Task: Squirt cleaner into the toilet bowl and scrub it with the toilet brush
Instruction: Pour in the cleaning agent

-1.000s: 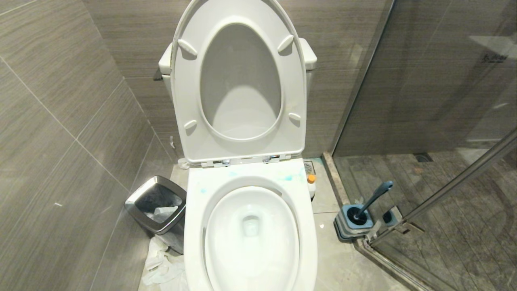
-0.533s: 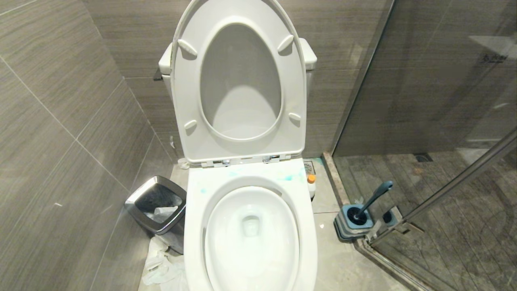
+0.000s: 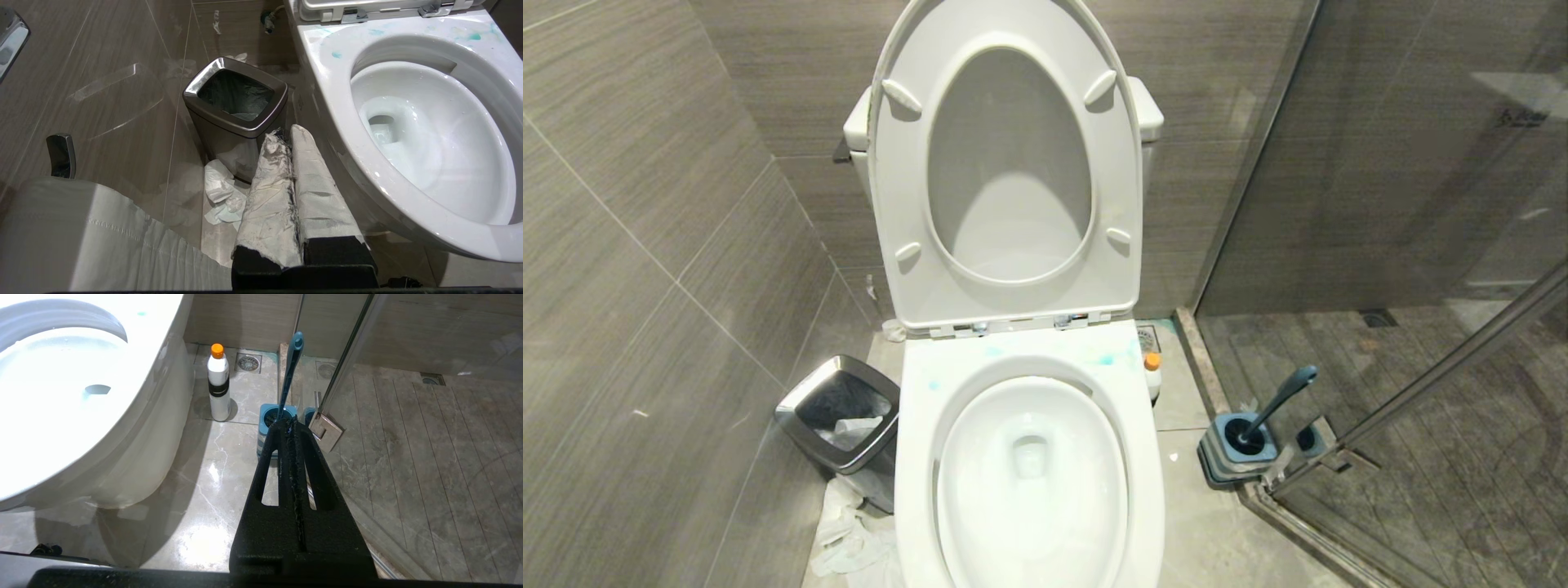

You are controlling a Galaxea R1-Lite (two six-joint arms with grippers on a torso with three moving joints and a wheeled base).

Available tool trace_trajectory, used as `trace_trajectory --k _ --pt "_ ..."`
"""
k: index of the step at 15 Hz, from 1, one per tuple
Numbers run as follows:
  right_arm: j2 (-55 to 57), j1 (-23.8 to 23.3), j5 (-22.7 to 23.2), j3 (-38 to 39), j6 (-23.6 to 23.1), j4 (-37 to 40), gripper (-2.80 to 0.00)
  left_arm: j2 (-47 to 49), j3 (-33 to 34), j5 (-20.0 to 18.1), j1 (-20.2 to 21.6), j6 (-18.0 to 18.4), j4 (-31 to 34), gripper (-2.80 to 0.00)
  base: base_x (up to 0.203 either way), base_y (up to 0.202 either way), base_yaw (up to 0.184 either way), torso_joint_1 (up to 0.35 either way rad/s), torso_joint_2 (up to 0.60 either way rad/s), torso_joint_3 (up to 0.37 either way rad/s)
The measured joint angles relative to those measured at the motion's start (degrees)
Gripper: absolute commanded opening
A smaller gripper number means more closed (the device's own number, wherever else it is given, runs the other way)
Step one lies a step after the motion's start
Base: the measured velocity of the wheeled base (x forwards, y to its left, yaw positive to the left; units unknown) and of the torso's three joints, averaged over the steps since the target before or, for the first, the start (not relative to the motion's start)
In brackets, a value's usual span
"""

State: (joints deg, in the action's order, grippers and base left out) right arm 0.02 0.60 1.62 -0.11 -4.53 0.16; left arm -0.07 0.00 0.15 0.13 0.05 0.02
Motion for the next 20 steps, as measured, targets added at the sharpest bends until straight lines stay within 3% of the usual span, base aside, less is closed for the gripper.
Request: trace_trajectory --k 20 --pt "0.0 0.0 0.0 0.0 0.0 0.0 -2.80 0.0 0.0 0.0 0.0 0.0 0.0 -2.80 0.000 0.000 0.000 0.000 0.00 0.000"
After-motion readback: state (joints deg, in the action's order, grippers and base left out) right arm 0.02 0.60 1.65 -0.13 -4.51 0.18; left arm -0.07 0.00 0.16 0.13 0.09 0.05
